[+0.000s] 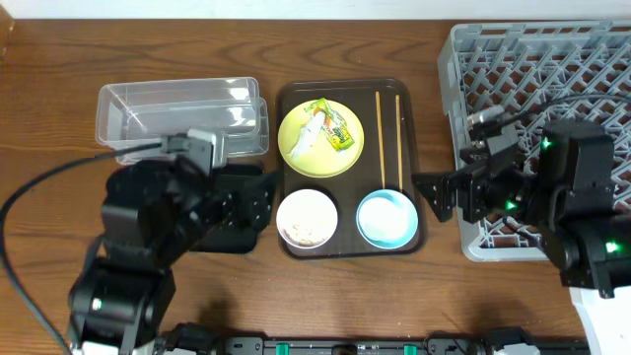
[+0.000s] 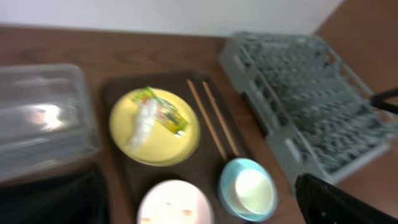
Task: Sort waste into correct bins and load items into the dishwasher rack
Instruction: 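Reach the left gripper to the white cup and grasp it, then hand the white cup from the left gripper to the right gripper, then place the white cup upside down in the dish rack with right gripper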
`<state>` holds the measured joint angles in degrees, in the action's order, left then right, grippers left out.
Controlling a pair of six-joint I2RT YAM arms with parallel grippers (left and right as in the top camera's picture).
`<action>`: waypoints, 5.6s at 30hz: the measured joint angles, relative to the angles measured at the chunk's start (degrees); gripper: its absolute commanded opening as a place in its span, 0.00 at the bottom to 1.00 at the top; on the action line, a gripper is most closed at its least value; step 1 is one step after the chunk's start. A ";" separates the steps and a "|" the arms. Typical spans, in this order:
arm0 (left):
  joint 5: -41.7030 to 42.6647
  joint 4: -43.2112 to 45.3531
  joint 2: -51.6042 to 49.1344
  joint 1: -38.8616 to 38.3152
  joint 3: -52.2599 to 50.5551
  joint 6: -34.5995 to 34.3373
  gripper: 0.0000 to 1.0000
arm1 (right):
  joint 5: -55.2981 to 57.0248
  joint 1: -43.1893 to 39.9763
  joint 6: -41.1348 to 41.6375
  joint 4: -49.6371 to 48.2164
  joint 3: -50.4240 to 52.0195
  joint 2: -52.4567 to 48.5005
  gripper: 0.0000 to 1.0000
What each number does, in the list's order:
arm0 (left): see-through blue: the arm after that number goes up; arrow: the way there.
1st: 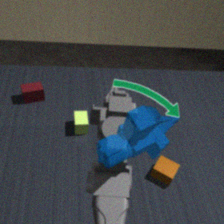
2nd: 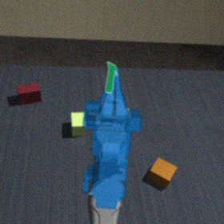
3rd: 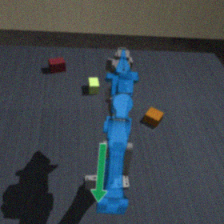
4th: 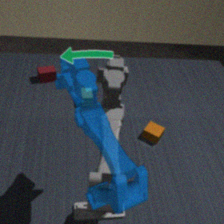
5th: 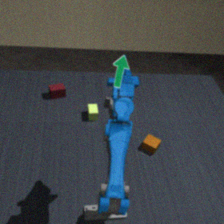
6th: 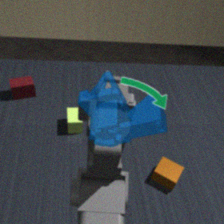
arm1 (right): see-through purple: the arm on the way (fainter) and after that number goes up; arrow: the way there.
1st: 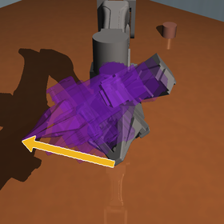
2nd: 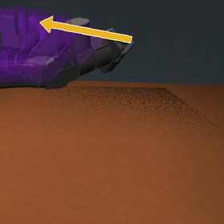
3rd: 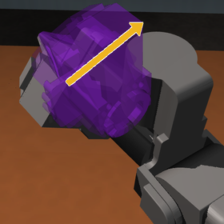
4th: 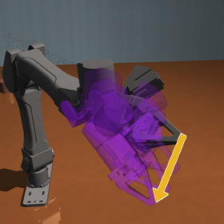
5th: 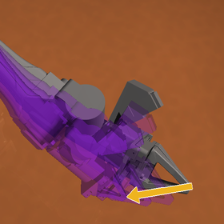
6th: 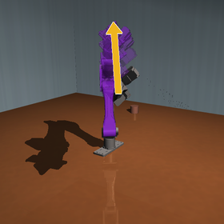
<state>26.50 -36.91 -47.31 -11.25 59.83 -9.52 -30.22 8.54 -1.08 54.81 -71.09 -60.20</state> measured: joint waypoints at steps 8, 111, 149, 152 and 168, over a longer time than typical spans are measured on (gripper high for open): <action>5.97 -1.18 -6.21 -2.60 0.00 -4.24 0.98 | 9.79 -0.98 9.07 5.31 -0.24 -2.56 0.88; 55.69 36.89 -23.63 -3.32 2.27 -30.77 0.06 | -40.46 7.52 2.58 -22.97 -0.39 -6.54 0.70; 56.08 36.94 -23.63 -3.26 2.27 -31.39 0.57 | 26.97 -25.97 17.64 23.85 0.15 -13.31 0.54; 56.08 36.94 -23.63 -3.26 2.27 -31.39 0.57 | 27.02 -25.31 17.57 23.04 1.60 -16.94 0.58; 54.01 36.89 -23.63 -4.37 2.27 -31.21 0.57 | 21.33 -22.45 17.29 18.67 2.54 -22.14 0.88</action>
<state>80.51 -0.01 -70.94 -15.62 62.11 -40.73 -8.88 -13.91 16.21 73.47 -68.55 -82.35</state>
